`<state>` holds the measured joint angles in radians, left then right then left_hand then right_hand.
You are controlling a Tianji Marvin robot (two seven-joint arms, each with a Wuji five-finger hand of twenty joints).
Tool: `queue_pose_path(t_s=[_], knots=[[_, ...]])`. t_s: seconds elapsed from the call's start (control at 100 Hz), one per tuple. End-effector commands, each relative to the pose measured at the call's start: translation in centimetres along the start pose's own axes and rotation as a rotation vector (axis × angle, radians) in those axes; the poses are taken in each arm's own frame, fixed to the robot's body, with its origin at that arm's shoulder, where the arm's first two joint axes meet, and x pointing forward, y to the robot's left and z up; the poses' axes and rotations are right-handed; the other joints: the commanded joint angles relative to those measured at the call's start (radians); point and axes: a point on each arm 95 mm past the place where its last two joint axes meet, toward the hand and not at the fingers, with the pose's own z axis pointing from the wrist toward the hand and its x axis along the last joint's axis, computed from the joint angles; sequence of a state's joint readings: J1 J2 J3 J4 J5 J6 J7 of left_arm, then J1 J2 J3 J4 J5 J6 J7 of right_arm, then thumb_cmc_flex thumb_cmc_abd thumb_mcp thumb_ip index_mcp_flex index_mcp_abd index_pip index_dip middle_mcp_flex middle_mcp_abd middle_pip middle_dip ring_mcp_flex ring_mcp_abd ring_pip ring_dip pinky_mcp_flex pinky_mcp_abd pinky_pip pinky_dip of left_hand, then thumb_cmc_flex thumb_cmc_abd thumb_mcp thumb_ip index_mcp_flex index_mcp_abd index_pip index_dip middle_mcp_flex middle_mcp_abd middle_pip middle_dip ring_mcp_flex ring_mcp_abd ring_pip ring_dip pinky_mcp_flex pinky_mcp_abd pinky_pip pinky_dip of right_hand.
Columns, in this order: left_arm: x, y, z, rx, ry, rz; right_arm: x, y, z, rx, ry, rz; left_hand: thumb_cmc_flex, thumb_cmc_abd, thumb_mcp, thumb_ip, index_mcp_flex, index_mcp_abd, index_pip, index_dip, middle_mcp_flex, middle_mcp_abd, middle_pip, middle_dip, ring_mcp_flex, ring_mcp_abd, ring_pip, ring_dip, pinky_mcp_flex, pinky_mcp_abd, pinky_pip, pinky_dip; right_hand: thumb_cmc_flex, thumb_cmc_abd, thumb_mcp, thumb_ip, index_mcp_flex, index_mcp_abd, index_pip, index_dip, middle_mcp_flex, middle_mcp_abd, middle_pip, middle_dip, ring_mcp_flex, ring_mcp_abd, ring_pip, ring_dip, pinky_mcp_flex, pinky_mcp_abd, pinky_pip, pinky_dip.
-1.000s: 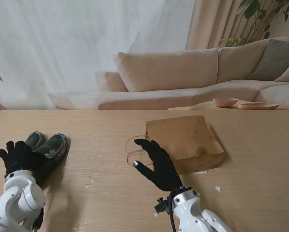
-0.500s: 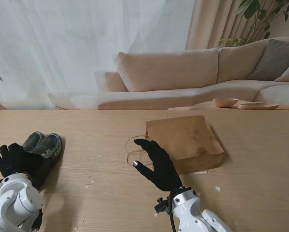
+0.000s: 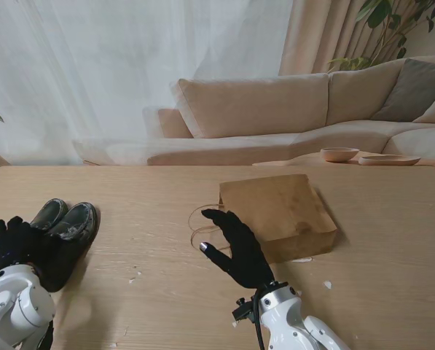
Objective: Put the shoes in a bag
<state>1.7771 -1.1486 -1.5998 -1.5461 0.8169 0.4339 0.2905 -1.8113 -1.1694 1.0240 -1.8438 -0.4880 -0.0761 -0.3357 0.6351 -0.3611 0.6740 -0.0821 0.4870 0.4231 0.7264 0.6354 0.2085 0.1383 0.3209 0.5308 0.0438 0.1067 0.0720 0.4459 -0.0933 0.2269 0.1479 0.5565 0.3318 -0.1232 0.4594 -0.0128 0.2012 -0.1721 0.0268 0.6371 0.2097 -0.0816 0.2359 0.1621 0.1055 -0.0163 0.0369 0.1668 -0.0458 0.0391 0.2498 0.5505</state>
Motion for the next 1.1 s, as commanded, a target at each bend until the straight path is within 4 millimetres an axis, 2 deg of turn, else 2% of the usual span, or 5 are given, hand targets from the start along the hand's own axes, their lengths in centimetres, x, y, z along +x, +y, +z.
queue_pose_path(t_s=[0.0, 0.2, 0.45, 0.85, 1.09], knots=[[0.1, -0.5, -0.3, 0.001, 0.016, 0.024, 0.4, -0.3, -0.1, 0.008, 0.0, 0.012, -0.039, 0.048, -0.032, 0.002, 0.018, 0.037, -0.025, -0.022, -0.03, -0.014, -0.018, -0.009, -0.013, -0.017, -0.019, -0.02, 0.003, 0.008, -0.044, -0.015, -0.039, 0.025, -0.008, 0.018, 0.002, -0.006, -0.005, 0.002, -0.019, -0.033, 0.018, 0.007, -0.012, -0.034, 0.002, 0.003, 0.003, -0.007, 0.018, 0.018], [-0.1, -0.5, -0.4, -0.032, 0.016, 0.025, 0.4, -0.3, -0.2, 0.006, 0.003, 0.013, -0.019, 0.055, -0.066, 0.007, 0.088, 0.011, -0.227, -0.162, -0.029, -0.02, -0.038, -0.036, -0.012, -0.019, -0.025, -0.049, 0.007, 0.004, -0.053, -0.054, -0.039, 0.025, -0.008, 0.018, 0.003, -0.005, -0.004, 0.002, -0.019, -0.033, 0.017, 0.007, -0.012, -0.034, 0.003, 0.003, 0.003, -0.007, 0.018, 0.018], [0.0, 0.5, 0.1, -0.064, 0.01, -0.017, 0.4, -0.2, -0.2, 0.001, 0.002, 0.012, -0.01, 0.052, -0.075, 0.005, 0.085, -0.108, -0.528, -0.35, -0.056, -0.076, -0.171, -0.109, -0.01, -0.041, -0.064, -0.164, 0.014, -0.012, -0.073, -0.111, -0.04, 0.024, -0.008, 0.018, 0.002, -0.004, -0.004, 0.001, -0.019, -0.033, 0.018, 0.007, -0.011, -0.033, 0.004, 0.003, 0.002, -0.007, 0.018, 0.018], [0.6, 0.9, 2.2, -0.095, -0.042, -0.03, 0.3, -0.1, -0.3, -0.003, -0.005, 0.009, 0.02, 0.038, -0.056, 0.009, 0.109, -0.143, -0.518, -0.331, -0.059, -0.085, -0.183, -0.096, -0.01, -0.043, -0.066, -0.206, 0.016, -0.013, -0.078, -0.13, -0.04, 0.024, -0.008, 0.018, 0.002, -0.004, -0.003, 0.001, -0.019, -0.034, 0.018, 0.007, -0.012, -0.033, 0.004, 0.003, 0.003, -0.006, 0.018, 0.018], [0.6, 1.3, 3.2, -0.101, -0.076, -0.003, 0.3, 0.0, -0.3, -0.009, -0.014, 0.007, 0.009, 0.054, -0.073, 0.006, 0.354, -0.113, -0.344, -0.239, -0.024, -0.09, -0.087, -0.087, -0.011, -0.035, -0.044, -0.168, 0.013, -0.015, -0.064, -0.122, -0.039, 0.023, -0.007, 0.018, 0.001, -0.004, -0.002, 0.0, -0.019, -0.035, 0.018, 0.007, -0.012, -0.033, 0.004, 0.003, 0.002, -0.006, 0.018, 0.018]])
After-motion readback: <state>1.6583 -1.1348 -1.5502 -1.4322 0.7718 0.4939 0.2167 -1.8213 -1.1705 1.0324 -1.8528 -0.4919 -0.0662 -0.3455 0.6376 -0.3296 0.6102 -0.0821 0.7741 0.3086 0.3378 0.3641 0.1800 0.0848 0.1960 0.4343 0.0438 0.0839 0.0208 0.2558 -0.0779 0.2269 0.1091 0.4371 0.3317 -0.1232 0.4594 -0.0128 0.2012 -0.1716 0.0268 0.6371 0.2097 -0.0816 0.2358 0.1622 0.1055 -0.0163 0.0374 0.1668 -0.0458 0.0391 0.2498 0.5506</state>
